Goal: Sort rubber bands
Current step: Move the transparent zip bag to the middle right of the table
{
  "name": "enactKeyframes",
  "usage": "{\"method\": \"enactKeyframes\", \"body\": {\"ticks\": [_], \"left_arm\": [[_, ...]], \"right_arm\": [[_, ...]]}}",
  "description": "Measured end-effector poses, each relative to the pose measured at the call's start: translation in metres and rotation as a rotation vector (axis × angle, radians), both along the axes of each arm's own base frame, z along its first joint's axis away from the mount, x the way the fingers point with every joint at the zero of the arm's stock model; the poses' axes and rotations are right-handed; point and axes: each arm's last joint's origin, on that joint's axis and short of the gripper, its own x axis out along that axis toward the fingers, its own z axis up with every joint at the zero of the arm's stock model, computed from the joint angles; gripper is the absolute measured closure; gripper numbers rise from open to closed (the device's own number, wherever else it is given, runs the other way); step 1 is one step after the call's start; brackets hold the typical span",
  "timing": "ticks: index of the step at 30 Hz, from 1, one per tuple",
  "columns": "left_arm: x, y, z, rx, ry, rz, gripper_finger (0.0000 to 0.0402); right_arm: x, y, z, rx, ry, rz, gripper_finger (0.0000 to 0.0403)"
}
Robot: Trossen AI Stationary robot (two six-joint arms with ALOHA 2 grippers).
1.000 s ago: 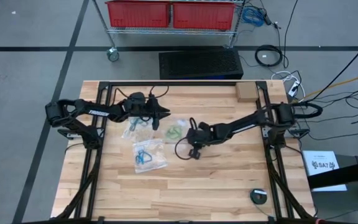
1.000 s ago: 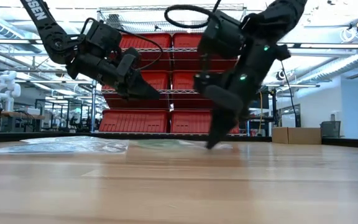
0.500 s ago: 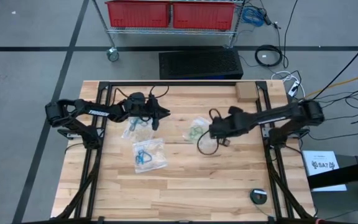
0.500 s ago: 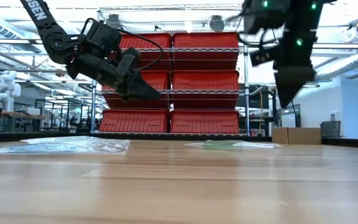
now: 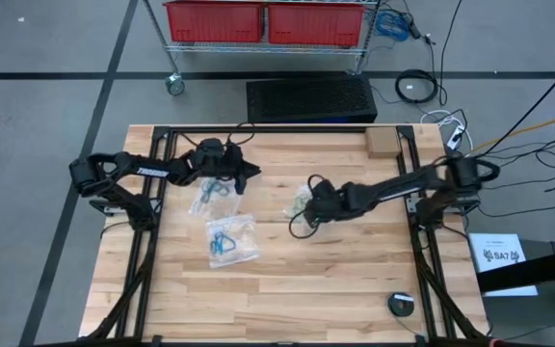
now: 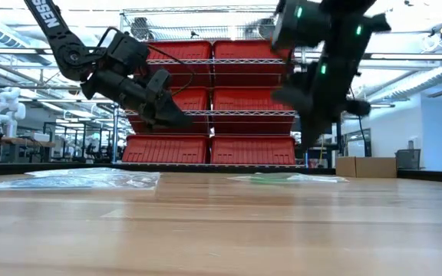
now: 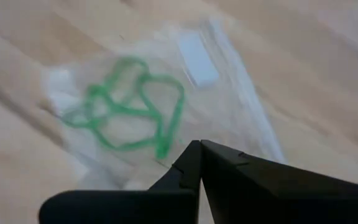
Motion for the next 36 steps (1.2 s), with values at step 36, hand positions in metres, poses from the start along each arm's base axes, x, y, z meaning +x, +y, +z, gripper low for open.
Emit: {"method": "enactKeyframes", "body": {"ticks": [36], "left_arm": [[-0.007, 0.007, -0.004, -0.003, 0.041, -0.020, 0.0323]], "right_arm": [[-0.084, 0.048, 0.017, 0.137, 0.243, 0.252, 0.0403]]}}
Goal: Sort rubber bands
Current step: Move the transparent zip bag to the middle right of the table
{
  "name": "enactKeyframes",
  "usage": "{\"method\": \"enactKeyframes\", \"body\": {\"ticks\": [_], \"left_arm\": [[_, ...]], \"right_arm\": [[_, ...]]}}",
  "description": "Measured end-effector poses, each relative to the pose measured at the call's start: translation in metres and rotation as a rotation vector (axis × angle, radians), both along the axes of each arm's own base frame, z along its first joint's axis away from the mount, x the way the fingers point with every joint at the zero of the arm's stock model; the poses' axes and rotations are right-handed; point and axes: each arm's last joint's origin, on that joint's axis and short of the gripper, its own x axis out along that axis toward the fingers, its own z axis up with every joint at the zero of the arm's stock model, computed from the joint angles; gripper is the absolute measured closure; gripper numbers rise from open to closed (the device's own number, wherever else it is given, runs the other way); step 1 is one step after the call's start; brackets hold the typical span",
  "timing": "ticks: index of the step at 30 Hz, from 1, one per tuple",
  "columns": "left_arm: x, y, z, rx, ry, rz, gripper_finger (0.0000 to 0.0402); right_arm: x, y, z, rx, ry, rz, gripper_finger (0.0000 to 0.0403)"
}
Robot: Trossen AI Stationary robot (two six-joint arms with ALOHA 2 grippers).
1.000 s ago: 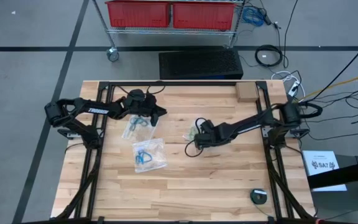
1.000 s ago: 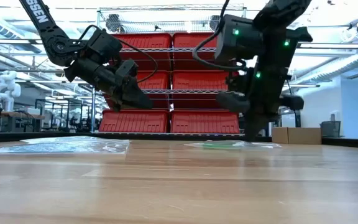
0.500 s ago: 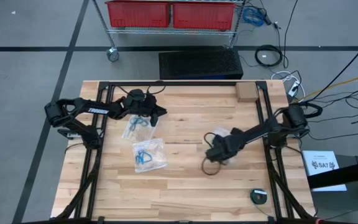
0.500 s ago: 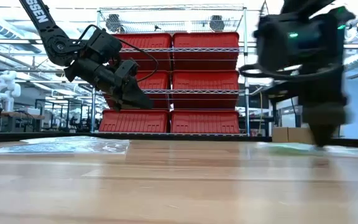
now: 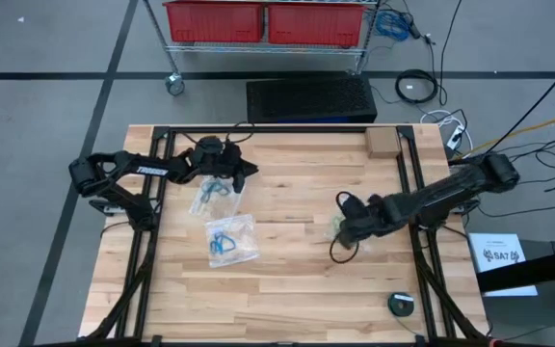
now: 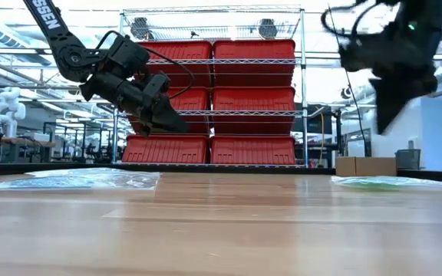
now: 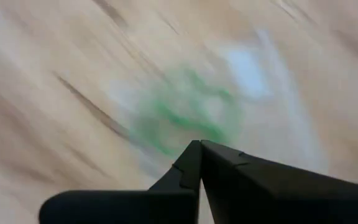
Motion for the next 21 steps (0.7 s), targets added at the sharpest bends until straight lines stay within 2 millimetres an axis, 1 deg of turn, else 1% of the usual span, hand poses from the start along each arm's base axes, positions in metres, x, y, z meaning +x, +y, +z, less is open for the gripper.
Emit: {"method": "enactKeyframes", "body": {"ticks": [2, 4, 6, 7, 9, 12, 15, 18, 21], "left_arm": [[-0.001, 0.002, 0.000, 0.000, -0.004, 0.011, 0.0323], [-0.003, 0.005, 0.000, -0.031, -0.009, 0.035, 0.0323], [-0.004, 0.007, 0.000, -0.061, -0.012, 0.059, 0.0323], [-0.005, 0.008, 0.000, -0.070, -0.012, 0.066, 0.0323], [-0.006, 0.010, 0.000, -0.074, -0.013, 0.076, 0.0323], [-0.007, 0.011, 0.000, -0.075, -0.013, 0.079, 0.0323], [-0.007, 0.011, 0.000, -0.075, -0.014, 0.078, 0.0323], [-0.007, 0.011, 0.000, -0.077, -0.015, 0.073, 0.0323], [-0.007, 0.011, 0.000, -0.076, -0.016, 0.073, 0.0323]], "right_arm": [[0.005, 0.005, 0.002, 0.047, -0.203, -0.115, 0.0403], [0.011, 0.012, -0.002, 0.093, -0.359, -0.206, 0.0403], [0.016, 0.020, -0.012, 0.117, -0.449, -0.248, 0.0403], [0.018, 0.024, -0.019, 0.126, -0.462, -0.267, 0.0403], [0.020, 0.030, -0.034, 0.126, -0.425, -0.306, 0.0403], [0.021, 0.038, -0.054, 0.105, -0.338, -0.316, 0.0403], [0.019, 0.044, -0.068, 0.114, -0.244, -0.306, 0.0403], [0.015, 0.049, -0.072, 0.124, -0.183, -0.273, 0.0403], [0.008, 0.054, -0.068, 0.173, -0.093, -0.134, 0.0403]]}}
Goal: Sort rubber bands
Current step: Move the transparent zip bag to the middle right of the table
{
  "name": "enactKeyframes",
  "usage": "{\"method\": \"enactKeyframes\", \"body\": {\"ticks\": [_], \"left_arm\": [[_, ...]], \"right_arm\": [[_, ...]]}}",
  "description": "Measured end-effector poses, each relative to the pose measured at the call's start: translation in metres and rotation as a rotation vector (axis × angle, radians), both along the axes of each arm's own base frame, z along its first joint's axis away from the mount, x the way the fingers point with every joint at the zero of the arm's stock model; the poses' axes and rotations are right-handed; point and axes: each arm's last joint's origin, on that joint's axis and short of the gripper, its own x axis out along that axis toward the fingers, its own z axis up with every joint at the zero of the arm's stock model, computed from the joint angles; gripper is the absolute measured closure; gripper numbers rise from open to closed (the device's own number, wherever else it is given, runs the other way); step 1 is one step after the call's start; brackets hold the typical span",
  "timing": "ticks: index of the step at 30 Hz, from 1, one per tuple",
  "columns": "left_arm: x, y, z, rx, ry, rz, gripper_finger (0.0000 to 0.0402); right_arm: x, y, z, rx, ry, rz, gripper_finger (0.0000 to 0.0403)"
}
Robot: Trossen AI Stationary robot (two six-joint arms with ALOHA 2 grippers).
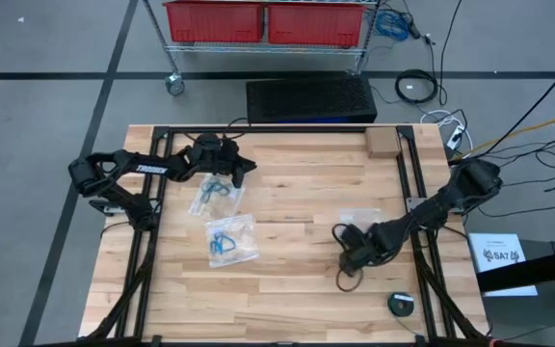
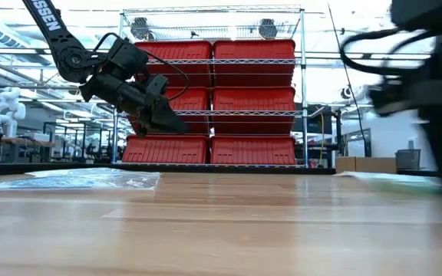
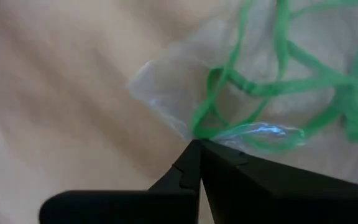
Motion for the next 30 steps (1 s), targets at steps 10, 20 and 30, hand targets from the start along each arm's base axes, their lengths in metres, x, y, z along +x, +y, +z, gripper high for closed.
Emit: {"method": "enactKeyframes", "body": {"ticks": [10, 20, 30], "left_arm": [[0.001, 0.000, 0.002, 0.062, -0.006, -0.026, 0.0323], [0.004, -0.005, 0.003, 0.107, -0.015, -0.107, 0.0323], [0.009, -0.014, 0.002, 0.146, -0.006, -0.167, 0.0323]], "right_arm": [[-0.036, -0.009, 0.040, -0.019, 0.223, 0.140, 0.0403], [-0.042, -0.020, 0.033, -0.108, 0.257, -0.076, 0.0403], [-0.029, -0.037, 0.012, -0.101, 0.260, -0.164, 0.0403]]}}
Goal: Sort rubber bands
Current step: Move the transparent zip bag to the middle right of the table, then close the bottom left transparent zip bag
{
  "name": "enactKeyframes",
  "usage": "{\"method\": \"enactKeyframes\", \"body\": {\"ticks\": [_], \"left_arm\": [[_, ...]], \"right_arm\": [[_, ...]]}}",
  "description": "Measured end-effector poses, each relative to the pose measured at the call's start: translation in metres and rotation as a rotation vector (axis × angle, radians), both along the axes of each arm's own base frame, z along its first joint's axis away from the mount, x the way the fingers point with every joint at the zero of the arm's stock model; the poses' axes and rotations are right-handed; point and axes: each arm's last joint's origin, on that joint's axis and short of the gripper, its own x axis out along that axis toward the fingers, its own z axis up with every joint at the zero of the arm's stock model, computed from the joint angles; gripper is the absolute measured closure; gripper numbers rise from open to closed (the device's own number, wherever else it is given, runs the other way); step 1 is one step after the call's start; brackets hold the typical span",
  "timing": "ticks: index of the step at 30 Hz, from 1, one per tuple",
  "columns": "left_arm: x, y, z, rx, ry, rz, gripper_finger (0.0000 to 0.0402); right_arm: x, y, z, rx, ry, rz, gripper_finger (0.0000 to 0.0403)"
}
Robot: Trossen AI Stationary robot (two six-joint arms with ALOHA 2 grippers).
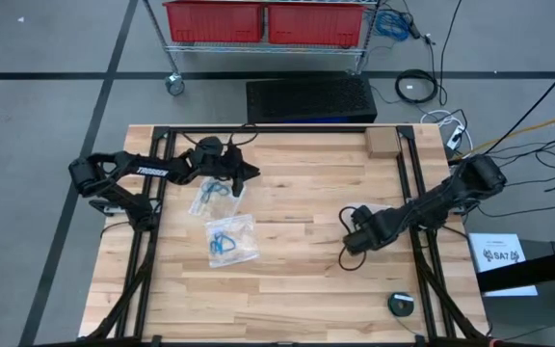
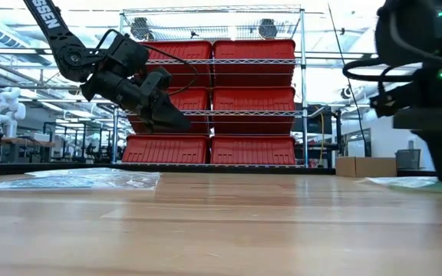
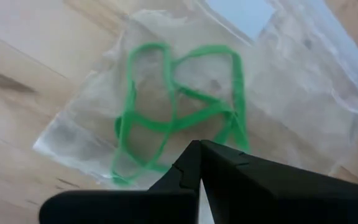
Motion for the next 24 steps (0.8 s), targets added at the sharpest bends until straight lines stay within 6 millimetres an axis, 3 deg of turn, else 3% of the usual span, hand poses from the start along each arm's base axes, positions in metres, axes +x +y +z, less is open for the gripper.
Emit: {"method": "enactKeyframes", "body": {"ticks": [8, 15, 18, 24], "left_arm": [[-0.002, -0.001, 0.007, 0.014, -0.023, -0.001, 0.0323], [-0.010, -0.007, 0.024, 0.048, -0.037, -0.011, 0.0323], [-0.016, -0.012, 0.029, 0.053, -0.013, -0.022, 0.0323], [-0.026, -0.029, 0.039, 0.095, 0.041, -0.076, 0.0323]], "right_arm": [[0.011, -0.009, 0.000, 0.003, -0.061, 0.007, 0.0403], [0.022, -0.009, 0.022, -0.097, -0.078, 0.082, 0.0403], [0.037, -0.005, 0.029, -0.109, -0.174, 0.232, 0.0403], [0.088, 0.000, 0.033, -0.185, -0.534, 0.587, 0.0403]]}}
